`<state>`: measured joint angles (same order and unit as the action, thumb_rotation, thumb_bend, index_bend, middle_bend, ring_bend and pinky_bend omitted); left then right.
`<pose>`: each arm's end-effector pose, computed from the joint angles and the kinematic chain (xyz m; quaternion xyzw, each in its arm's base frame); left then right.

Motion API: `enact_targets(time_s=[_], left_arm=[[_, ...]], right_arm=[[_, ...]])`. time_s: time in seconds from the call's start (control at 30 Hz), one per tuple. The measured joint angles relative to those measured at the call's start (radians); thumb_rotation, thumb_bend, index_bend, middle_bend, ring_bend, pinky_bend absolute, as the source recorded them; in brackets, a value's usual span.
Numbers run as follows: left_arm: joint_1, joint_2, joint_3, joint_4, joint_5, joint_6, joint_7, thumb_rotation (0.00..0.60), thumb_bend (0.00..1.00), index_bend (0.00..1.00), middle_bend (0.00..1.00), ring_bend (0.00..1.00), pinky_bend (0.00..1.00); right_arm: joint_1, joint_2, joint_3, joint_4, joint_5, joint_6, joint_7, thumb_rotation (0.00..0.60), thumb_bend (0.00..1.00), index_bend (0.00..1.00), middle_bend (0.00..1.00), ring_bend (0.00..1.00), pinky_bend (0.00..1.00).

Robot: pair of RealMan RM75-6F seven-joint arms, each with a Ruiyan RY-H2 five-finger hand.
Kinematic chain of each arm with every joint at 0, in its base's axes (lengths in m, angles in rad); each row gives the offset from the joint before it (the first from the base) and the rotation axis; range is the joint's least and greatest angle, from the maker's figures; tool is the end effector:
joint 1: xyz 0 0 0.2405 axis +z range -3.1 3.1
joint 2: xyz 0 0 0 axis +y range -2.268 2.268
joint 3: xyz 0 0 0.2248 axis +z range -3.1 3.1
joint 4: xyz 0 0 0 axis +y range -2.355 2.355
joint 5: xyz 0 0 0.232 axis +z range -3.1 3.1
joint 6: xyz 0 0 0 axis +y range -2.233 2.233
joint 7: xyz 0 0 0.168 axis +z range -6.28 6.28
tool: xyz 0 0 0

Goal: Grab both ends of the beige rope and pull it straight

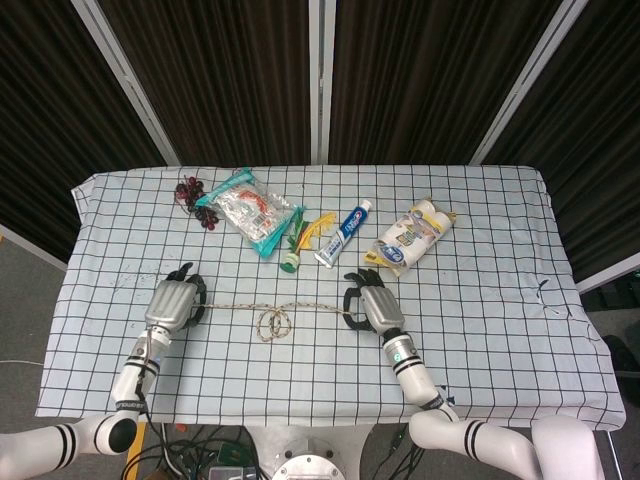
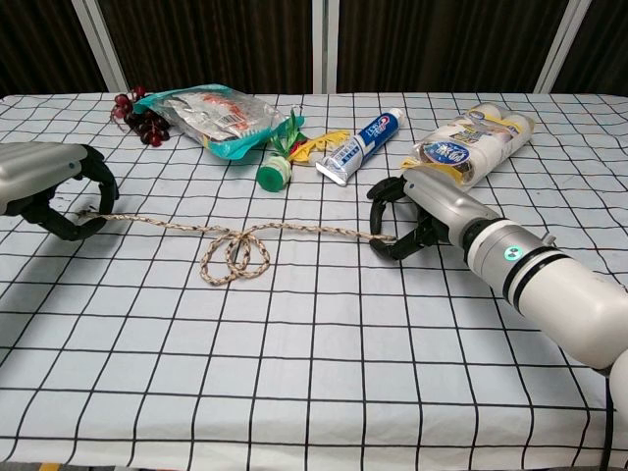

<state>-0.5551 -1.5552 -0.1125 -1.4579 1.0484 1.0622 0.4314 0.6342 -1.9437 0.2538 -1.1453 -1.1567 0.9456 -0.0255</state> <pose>-0.2021 0.3141 -0.0416 -0.7022 -0.4202 -0.2966 0.4923 -0.1256 -0.3290 -0.1309 0.6205 -0.5530 0.4282 0.3545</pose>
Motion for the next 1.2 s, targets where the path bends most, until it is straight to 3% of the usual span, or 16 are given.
enact_targets(time_s=[0.7,1.2], left_arm=[[0.003,0.018,-0.011,-0.002,-0.013,0.003,-0.011,0.6,0.42,0.62,0.29,0.05,0.21],[0.016,0.05,-0.016,-0.004,-0.03,0.007,-0.025,0.6,0.42,0.62,0.3,0.05,0.21]], right_arm=[[-0.026,0.037,-0.007,-0.046,0.01,0.019,-0.006,0.6,0.35,0.64,0.18,0.0,0.0],[-0.11,0.141,-0.056,-0.19,-0.03,0.11,-0.002,0.6,0.36,0.64,0.19,0.0,0.0]])
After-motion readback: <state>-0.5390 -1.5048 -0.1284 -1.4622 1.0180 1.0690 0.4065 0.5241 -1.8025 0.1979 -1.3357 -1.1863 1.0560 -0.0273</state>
